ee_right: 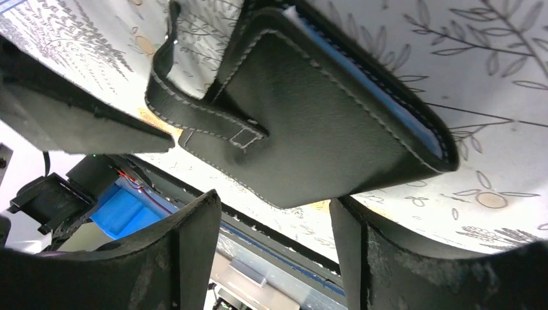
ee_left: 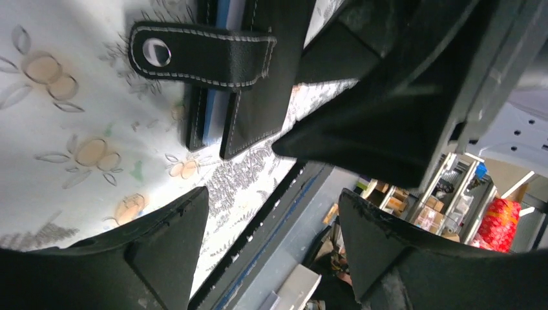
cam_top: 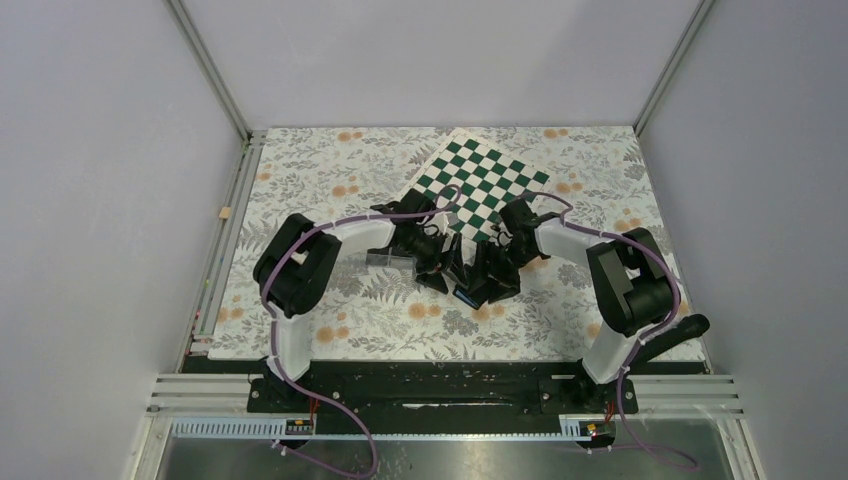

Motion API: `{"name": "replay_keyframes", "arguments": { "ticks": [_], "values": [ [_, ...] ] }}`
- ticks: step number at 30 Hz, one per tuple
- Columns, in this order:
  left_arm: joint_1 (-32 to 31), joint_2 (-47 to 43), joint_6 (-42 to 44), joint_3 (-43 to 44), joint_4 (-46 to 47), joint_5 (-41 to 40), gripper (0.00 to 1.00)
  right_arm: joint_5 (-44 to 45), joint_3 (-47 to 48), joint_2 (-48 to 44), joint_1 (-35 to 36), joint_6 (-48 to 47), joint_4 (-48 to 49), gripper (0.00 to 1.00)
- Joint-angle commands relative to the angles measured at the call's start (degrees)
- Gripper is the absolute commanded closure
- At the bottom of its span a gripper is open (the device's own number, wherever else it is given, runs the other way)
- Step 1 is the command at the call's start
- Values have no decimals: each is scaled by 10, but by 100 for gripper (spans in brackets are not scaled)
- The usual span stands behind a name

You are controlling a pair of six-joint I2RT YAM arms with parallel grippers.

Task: Put the credit cards into the card holder
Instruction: Open the card holder at the center of the board.

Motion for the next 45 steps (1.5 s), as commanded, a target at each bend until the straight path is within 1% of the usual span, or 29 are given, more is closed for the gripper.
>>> {"name": "replay_keyframes", "arguments": {
  "ticks": [1,5,9,12,15,16,18,20,24,25,28,33,35,37,41,44,45],
  "values": [
    [8,17,26,44,-9,-30,28,-4,18,-6,9,6,2,29],
    [7,34,28,75,-19,-49,28,16,2,-39,1,12,4,21],
    [8,54,34,101,-23,-64,30,12,-31,-63,-21,31,32,22],
    [5,77,31,119,-23,-53,34,1,-42,-60,-35,40,48,26],
    [-2,89,33,131,-22,-45,38,-9,-43,-44,-38,46,61,32],
    [-5,92,35,134,-22,-39,41,-13,-43,-39,-39,48,65,34],
    [-10,96,35,137,-23,-24,44,-23,-44,-29,-38,55,79,40],
    [-14,102,36,139,-23,-13,45,-34,-43,-19,-38,62,90,42],
    [-17,106,37,142,-23,-3,47,-44,-39,-13,-38,64,100,43],
    [-17,105,36,143,-22,0,49,-45,-38,-12,-39,64,100,44],
    [-17,96,33,142,-19,3,61,-49,-36,-13,-39,64,103,47],
    [-18,74,32,138,-20,-10,86,-59,-33,-15,-39,68,110,50],
    [-18,72,34,140,-27,-13,100,-66,-28,-15,-39,68,110,51],
    [-18,70,48,145,-50,-33,100,-70,-25,-18,-39,68,111,51],
    [-18,61,86,177,-141,-116,100,-57,-14,-36,-39,57,89,48],
    [-17,39,97,184,-197,-196,100,-38,-7,-56,-39,46,70,45],
    [-18,25,97,182,-210,-233,100,-32,-4,-63,-40,43,62,45]
  ]
}}
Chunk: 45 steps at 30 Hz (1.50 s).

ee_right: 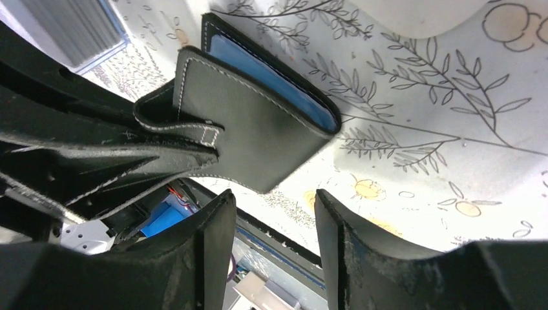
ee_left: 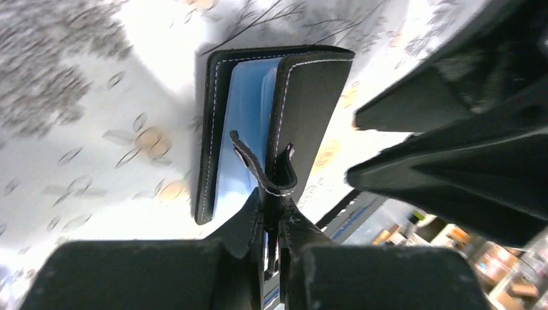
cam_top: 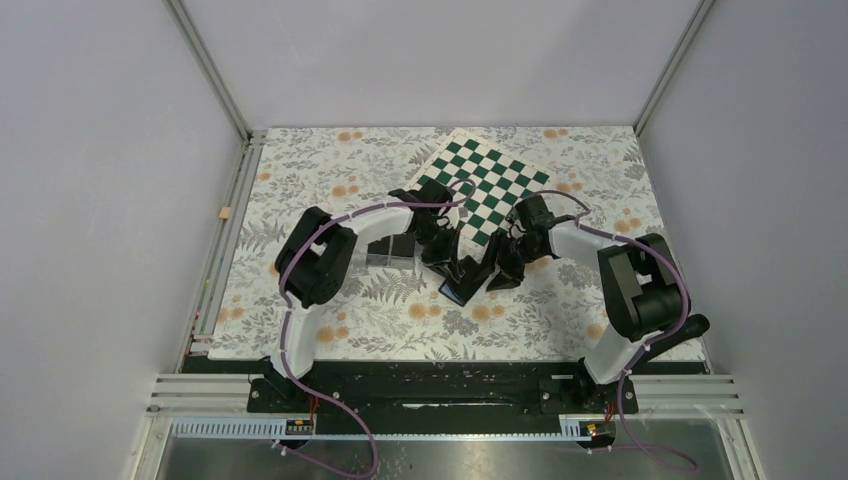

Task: Put the credit cards into the card holder
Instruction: Open the card holder at the center of the board.

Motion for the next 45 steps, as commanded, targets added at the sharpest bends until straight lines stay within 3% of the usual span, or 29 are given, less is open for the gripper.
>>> {"name": "replay_keyframes", "arguments": {
  "ticks": [1,6,12,21,24,30,45],
  "values": [
    [-3,-79,30,22,-95,-149,100,13,30,-48,0,-21,-30,44],
    [-9,-119,35,4,-127,-266,100,20,31,-70,-5,-24,-39,44],
    [-32,-118,33,22,-138,-271,100,19,24,-83,-8,-24,-40,43],
    [-78,-76,51,84,-176,-241,57,14,9,-106,-23,-20,-36,43],
    [-82,-77,52,82,-169,-214,48,10,1,-112,-31,-13,-27,43],
    [-83,-55,46,57,-122,-116,46,-1,-17,-117,-49,-3,-12,43],
    [-89,30,55,82,-56,-2,42,-21,-23,-136,-78,-22,-31,42]
  ]
}}
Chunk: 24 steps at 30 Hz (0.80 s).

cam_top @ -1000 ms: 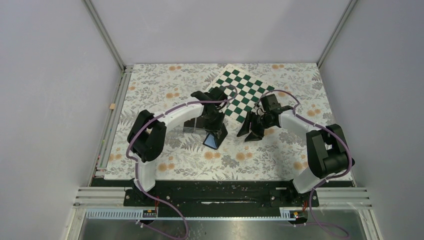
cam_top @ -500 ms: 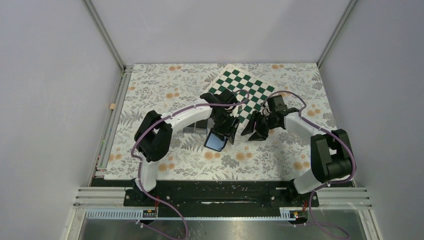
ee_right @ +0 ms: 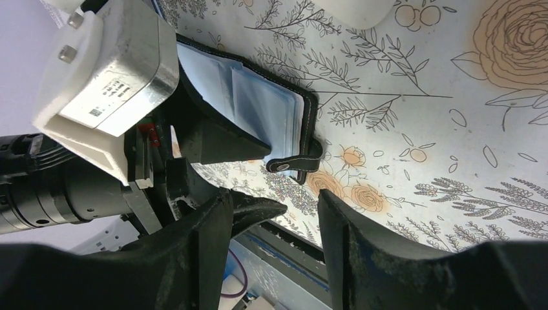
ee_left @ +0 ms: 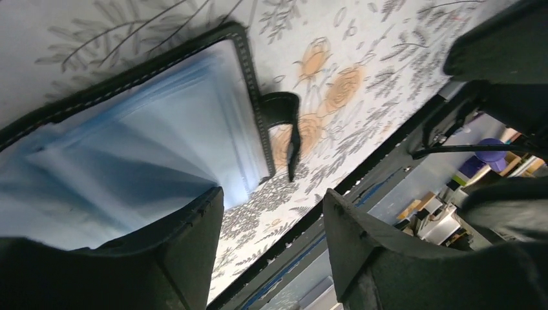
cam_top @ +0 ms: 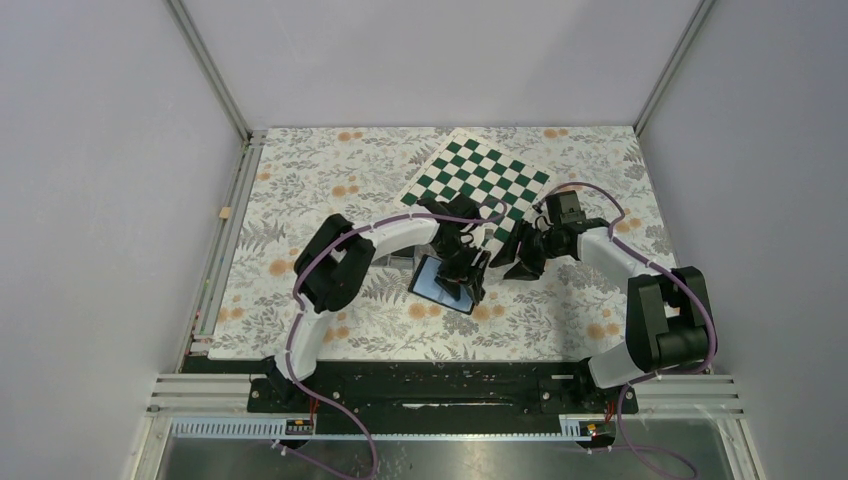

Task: Put the credit cards into the card holder
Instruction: Open the card holder at the center of the board, then pick up the credit card from the storage box.

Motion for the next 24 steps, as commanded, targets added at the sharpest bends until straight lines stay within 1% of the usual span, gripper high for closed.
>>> {"name": "replay_keyframes", "arguments": {
  "ticks": [1,3,5,8,11,13,17,20,24],
  "values": [
    [-2,-1,8,19,63,63,42,-27,10,-12,-2,-18,-16,42],
    [1,-19,1,8,92,82,41,-31,18,-6,-1,-26,-26,42],
    [11,-48,-12,-16,132,96,38,-32,27,-4,-1,-32,-33,42],
    [37,-101,-42,-67,198,106,34,-34,46,3,2,-40,-46,44],
    [71,-156,-70,-122,252,110,33,-31,78,20,13,-50,-65,45],
    [95,-187,-81,-156,274,107,33,-28,103,34,26,-54,-73,47],
    [153,-245,-108,-223,321,109,33,-16,163,74,78,-55,-90,50],
    [203,-280,-112,-260,329,102,33,-6,210,109,114,-46,-94,49],
    [266,-299,-90,-281,298,80,33,-2,277,161,148,-28,-96,48]
  ]
}}
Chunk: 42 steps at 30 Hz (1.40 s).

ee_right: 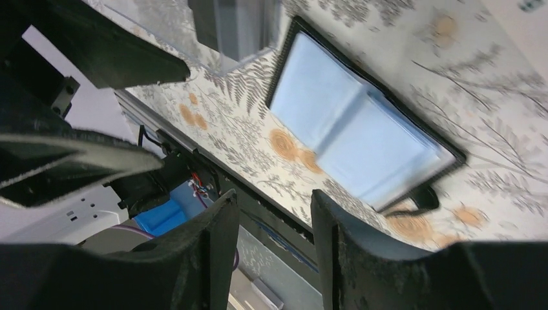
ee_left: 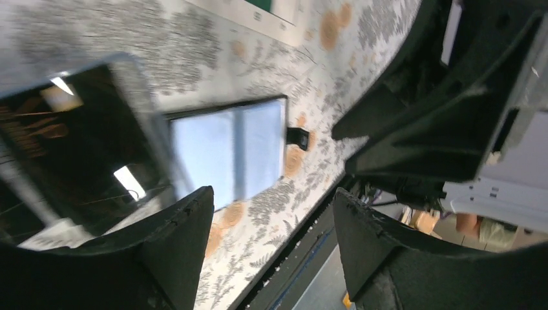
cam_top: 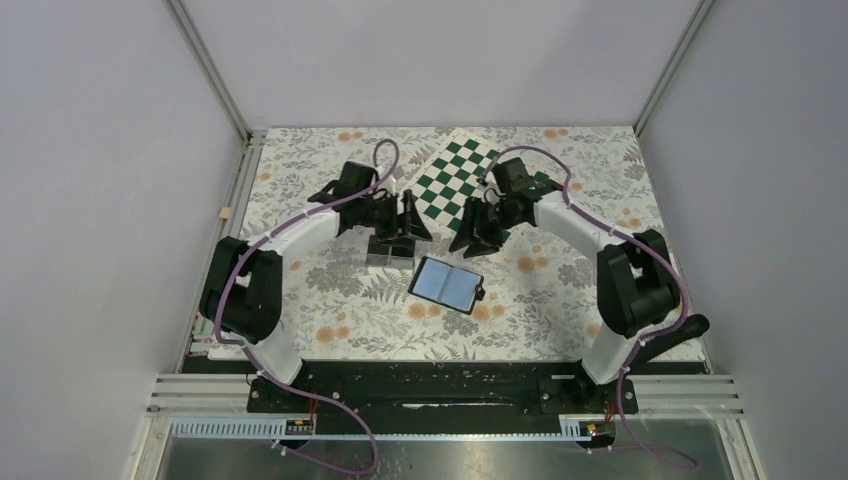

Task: Put the credit cards into the card holder
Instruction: Pick up the credit card from the storage box.

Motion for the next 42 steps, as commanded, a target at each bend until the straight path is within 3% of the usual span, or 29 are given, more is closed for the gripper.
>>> {"name": "replay_keyframes", "arguments": {
  "ticks": [1,8,11,16,28,34,42],
  "values": [
    [53,-26,21,-9,-17,-27,33,9,76,50,32,15,-19,48],
    [99,-6,99,44,-154,-161,35,17,191,138,56,32,-61,48],
    [102,15,101,57,-160,-158,39,14,235,177,62,39,-78,48],
    [101,58,94,87,-168,-145,54,9,304,240,69,41,-107,52],
    [87,119,91,130,-176,-157,63,-35,370,310,75,52,-110,56],
    [72,125,93,138,-190,-191,79,-42,377,321,75,45,-125,64],
    [58,128,97,142,-204,-226,88,-60,393,337,76,38,-137,75]
  ]
}}
